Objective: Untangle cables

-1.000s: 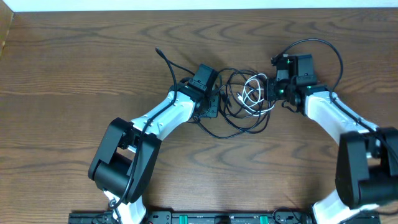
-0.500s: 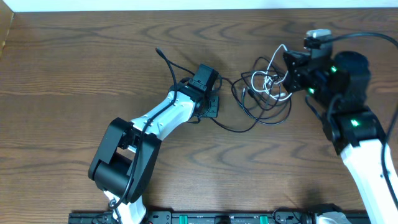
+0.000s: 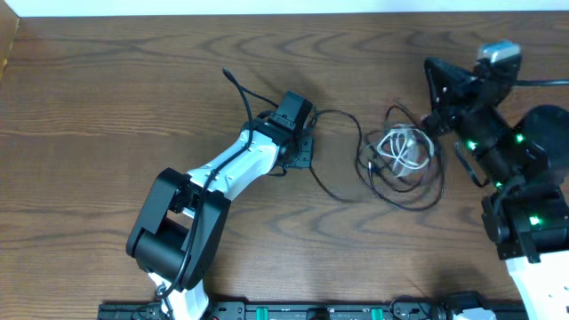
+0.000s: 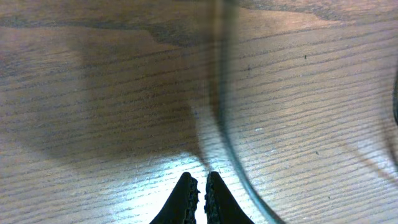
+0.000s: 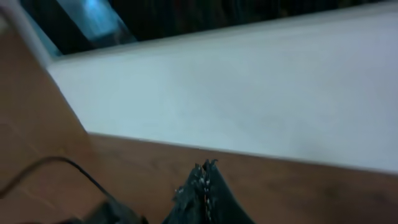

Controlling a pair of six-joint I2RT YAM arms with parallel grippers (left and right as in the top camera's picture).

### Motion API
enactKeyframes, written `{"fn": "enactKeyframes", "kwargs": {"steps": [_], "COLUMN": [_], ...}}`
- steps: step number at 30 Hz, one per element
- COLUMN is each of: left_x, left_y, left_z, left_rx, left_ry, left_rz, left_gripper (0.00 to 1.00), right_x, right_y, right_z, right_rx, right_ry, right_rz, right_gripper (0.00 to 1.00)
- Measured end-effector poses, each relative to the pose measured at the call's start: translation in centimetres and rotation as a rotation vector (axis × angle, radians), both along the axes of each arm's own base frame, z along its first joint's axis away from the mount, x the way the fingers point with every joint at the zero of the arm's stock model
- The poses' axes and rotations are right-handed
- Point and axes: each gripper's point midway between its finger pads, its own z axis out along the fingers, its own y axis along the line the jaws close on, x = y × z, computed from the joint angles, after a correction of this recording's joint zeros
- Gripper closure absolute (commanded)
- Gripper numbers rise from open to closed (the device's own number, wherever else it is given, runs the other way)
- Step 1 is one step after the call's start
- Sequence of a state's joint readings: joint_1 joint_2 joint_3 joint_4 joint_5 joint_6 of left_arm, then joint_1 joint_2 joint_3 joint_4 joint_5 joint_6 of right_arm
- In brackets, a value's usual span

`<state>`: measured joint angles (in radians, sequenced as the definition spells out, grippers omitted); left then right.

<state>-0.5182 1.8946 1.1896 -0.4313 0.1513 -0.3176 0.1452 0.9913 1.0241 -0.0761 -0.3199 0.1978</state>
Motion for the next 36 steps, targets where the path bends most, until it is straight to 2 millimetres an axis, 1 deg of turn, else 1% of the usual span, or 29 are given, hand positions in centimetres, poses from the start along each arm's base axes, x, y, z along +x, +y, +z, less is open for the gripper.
{"fn": "enactKeyframes", "kwargs": {"steps": [3,5,7,9,12,14,15,16,17,18,19,21,22,24,25,26,27,28,29,31,32,34,36], "left_x": [0.0,0.0,0.0,0.0,0.0,0.0,0.0,0.0,0.0,0.0,0.0,0.0,0.0,0.0,0.0,0.0,0.0,0.0,0.0,0.0,0.0,0.0,0.0], "left_y": [0.0,0.0,0.0,0.0,0.0,0.0,0.0,0.0,0.0,0.0,0.0,0.0,0.0,0.0,0.0,0.0,0.0,0.0,0.0,0.0,0.0,0.0,0.0], "left_z": [0.0,0.0,0.0,0.0,0.0,0.0,0.0,0.0,0.0,0.0,0.0,0.0,0.0,0.0,0.0,0.0,0.0,0.0,0.0,0.0,0.0,0.0,0.0], "left_rx": [0.000,0.000,0.000,-0.001,-0.002,-0.002,-0.002,-0.003,-0.003,-0.004,-0.004,-0.005,-0.005,-0.005,-0.005,-0.005,-0.005,-0.005,-0.005,-0.005,-0.005,-0.005,-0.004], "left_ry": [0.000,0.001,0.001,0.001,0.002,0.003,0.003,0.004,0.004,0.005,0.005,0.005,0.005,0.005,0.005,0.005,0.005,0.005,0.005,0.005,0.005,0.005,0.007], "left_rz": [0.000,0.001,0.001,0.004,0.007,0.008,0.010,0.011,0.013,0.014,0.015,0.018,0.018,0.018,0.018,0.018,0.018,0.018,0.018,0.018,0.018,0.018,0.018], "left_gripper": [0.92,0.92,0.92,0.92,0.92,0.92,0.92,0.92,0.92,0.92,0.92,0.92,0.92,0.92,0.92,0.92,0.92,0.92,0.92,0.92,0.92,0.92,0.92], "right_x": [-0.2,-0.2,-0.1,0.1,1.1,2.0,2.6,3.2,3.5,3.9,4.2,4.7,4.8,4.7,4.5,4.2,3.9,3.7,3.4,3.2,3.1,3.0,2.9], "right_y": [0.2,0.3,0.3,0.4,0.2,-0.5,-1.1,-2.1,-2.7,-3.7,-4.7,-7.3,-8.6,-10.7,-11.8,-13.3,-14.1,-14.4,-14.8,-15.2,-15.5,-15.9,-16.5], "right_z": [1.8,2.5,2.5,1.6,-2.3,-5.7,-8.0,-10.5,-11.6,-13.1,-14.3,-16.6,-17.8,-19.7,-21.0,-23.1,-24.5,-25.6,-26.8,-28.6,-29.3,-30.2,-30.5], "right_rx": [0.041,0.063,0.074,0.073,0.039,0.002,-0.026,-0.057,-0.072,-0.091,-0.108,-0.147,-0.165,-0.191,-0.203,-0.215,-0.215,-0.206,-0.198,-0.170,-0.154,-0.129,-0.101], "right_ry": [-0.056,-0.079,-0.077,-0.039,0.108,0.222,0.298,0.375,0.410,0.454,0.489,0.559,0.595,0.659,0.708,0.782,0.833,0.876,0.919,0.981,1.005,1.035,1.047], "right_rz": [0.014,0.018,0.022,0.021,-0.004,-0.052,-0.094,-0.150,-0.179,-0.228,-0.273,-0.381,-0.434,-0.504,-0.537,-0.577,-0.585,-0.584,-0.575,-0.562,-0.557,-0.552,-0.550], "right_gripper": [0.99,0.99,0.99,0.99,0.99,0.99,0.99,0.99,0.99,0.99,0.99,0.99,0.99,0.99,0.87,0.73,0.64,0.59,0.55,0.49,0.48,0.44,0.43]}}
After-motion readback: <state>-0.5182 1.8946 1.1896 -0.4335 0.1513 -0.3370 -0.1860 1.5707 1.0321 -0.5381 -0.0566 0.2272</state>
